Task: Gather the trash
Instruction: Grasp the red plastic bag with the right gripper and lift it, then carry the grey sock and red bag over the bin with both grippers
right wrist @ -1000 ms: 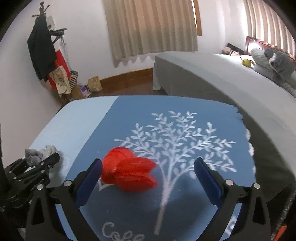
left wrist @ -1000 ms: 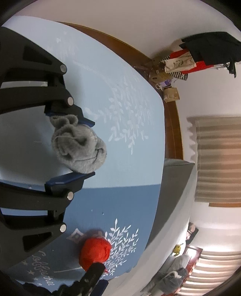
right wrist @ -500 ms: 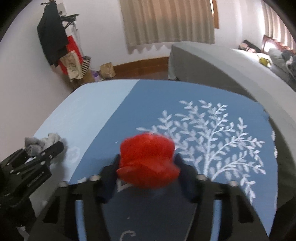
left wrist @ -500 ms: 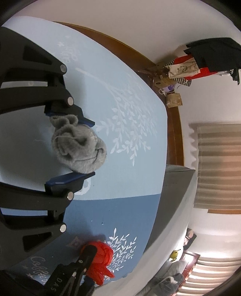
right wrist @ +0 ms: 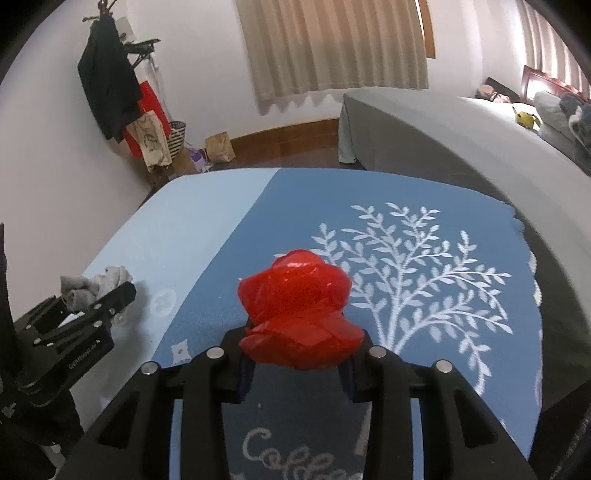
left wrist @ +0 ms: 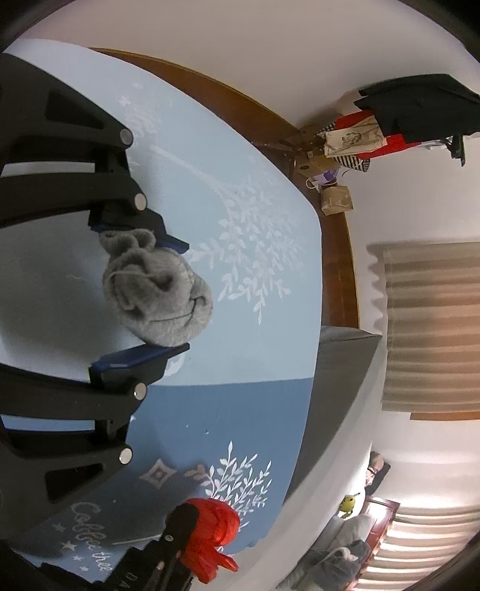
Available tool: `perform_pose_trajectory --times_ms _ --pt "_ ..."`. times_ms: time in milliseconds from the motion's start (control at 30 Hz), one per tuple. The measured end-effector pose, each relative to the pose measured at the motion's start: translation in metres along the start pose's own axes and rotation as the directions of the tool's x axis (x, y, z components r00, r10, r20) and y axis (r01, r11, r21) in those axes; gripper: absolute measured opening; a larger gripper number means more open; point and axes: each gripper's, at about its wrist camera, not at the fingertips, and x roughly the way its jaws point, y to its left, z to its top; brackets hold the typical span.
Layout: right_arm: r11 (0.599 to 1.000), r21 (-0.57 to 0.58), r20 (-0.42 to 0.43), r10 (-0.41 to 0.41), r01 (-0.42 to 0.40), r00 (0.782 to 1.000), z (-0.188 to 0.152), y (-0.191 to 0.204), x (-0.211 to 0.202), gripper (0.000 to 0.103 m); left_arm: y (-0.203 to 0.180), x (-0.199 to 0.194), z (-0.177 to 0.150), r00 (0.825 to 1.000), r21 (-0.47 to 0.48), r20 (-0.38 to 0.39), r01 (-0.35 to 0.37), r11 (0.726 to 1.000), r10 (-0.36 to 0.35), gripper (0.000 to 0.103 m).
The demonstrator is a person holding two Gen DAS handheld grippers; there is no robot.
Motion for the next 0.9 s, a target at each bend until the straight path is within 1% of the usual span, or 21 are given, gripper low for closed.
perform_pose_trajectory --times_ms 333,633,900 --pt "1.0 0.023 0.042 -0.022 0.021 0.999 -0.006 -0.014 -0.04 0.037 -0.015 -0.032 -0.004 0.999 0.021 0.029 0.024 1.0 -0.024 0.046" --pt "0.999 0.041 0.077 -0.037 0.034 0.996 -0.013 -0.023 -0.084 0.037 -0.042 -0.072 -0.003 0.996 0.056 0.056 0.068 0.996 -0.071 0.046" --pt "0.998 0.05 0.123 -0.053 0.047 0.991 -0.021 -0.037 -0.129 0.037 -0.065 -0.104 -0.003 0.99 0.075 0.078 0.115 0.991 -0.121 0.046"
